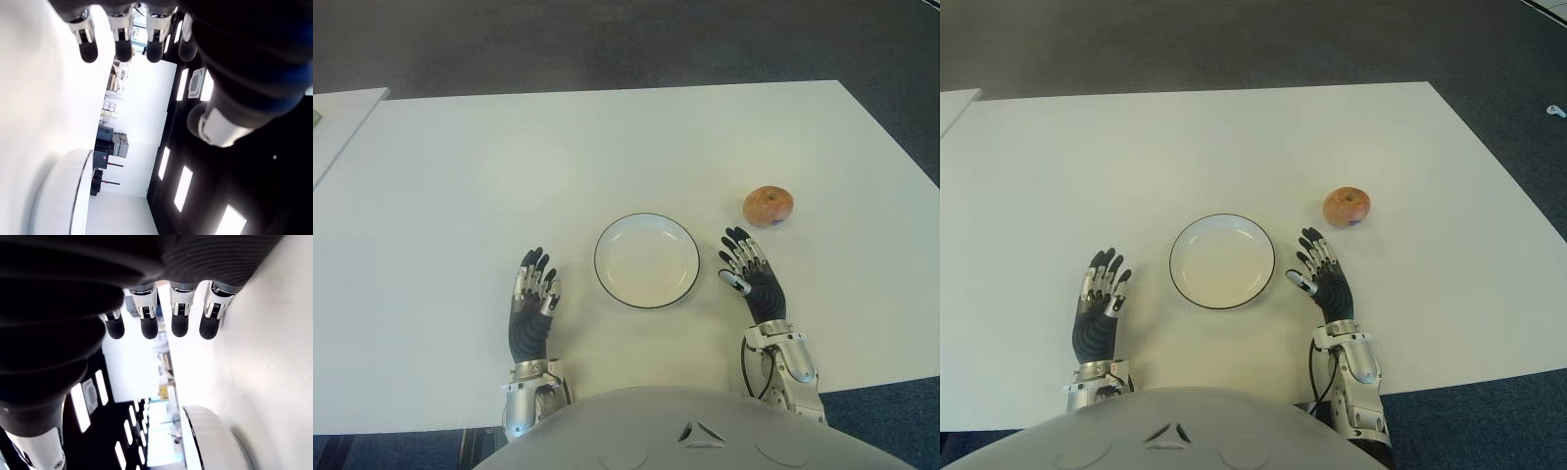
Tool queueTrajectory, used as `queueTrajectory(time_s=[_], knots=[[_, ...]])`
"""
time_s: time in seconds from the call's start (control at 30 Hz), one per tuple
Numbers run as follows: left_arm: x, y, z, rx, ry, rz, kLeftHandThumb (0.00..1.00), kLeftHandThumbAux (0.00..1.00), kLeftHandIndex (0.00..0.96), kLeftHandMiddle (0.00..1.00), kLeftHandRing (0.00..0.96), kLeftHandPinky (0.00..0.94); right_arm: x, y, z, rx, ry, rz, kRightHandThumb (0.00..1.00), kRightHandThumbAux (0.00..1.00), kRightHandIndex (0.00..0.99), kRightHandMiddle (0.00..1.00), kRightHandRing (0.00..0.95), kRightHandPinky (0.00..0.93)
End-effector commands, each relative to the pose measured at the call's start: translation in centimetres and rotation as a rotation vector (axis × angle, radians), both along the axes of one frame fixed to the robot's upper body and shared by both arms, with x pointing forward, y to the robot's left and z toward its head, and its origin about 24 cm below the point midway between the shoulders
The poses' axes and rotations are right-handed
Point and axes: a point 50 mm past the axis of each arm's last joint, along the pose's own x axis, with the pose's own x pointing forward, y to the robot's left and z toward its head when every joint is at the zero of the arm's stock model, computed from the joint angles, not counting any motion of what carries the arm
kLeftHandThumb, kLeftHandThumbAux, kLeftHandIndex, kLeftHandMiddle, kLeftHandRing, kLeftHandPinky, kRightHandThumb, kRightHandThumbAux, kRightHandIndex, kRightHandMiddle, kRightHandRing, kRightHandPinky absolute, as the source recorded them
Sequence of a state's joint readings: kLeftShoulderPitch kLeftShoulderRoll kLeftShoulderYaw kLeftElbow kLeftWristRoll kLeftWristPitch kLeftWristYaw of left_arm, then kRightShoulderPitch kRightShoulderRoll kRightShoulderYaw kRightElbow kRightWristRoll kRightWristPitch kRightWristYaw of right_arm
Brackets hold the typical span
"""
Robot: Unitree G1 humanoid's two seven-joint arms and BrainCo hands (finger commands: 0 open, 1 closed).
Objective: Put the apples into the plate.
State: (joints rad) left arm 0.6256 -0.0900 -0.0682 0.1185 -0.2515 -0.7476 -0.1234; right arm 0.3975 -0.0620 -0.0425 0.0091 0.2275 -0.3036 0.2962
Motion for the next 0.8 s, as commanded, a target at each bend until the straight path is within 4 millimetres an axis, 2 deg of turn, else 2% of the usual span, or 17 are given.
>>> queueTrajectory(time_s=[0.03,0.33,0.8], knots=[[-0.73,-0.81,-0.73,-0.015,0.064,0.018,0.241,0.656,0.000,0.000,0.000,0.000,-0.34,-0.05,-0.61,-0.005,0.036,-0.001,0.201,0.721,0.000,0.000,0.000,0.000],[-0.68,-0.96,-0.56,0.009,0.064,0.018,0.264,0.642,0.000,0.000,0.000,0.000,-0.32,-0.06,-0.58,0.004,0.036,-0.001,0.195,0.725,0.000,0.000,0.000,0.000],[-0.70,-0.98,-0.65,-0.082,0.053,0.011,0.246,0.684,0.000,0.000,0.000,0.000,-0.15,-0.08,-0.30,0.009,0.013,-0.006,0.198,0.730,0.000,0.000,0.000,0.000]])
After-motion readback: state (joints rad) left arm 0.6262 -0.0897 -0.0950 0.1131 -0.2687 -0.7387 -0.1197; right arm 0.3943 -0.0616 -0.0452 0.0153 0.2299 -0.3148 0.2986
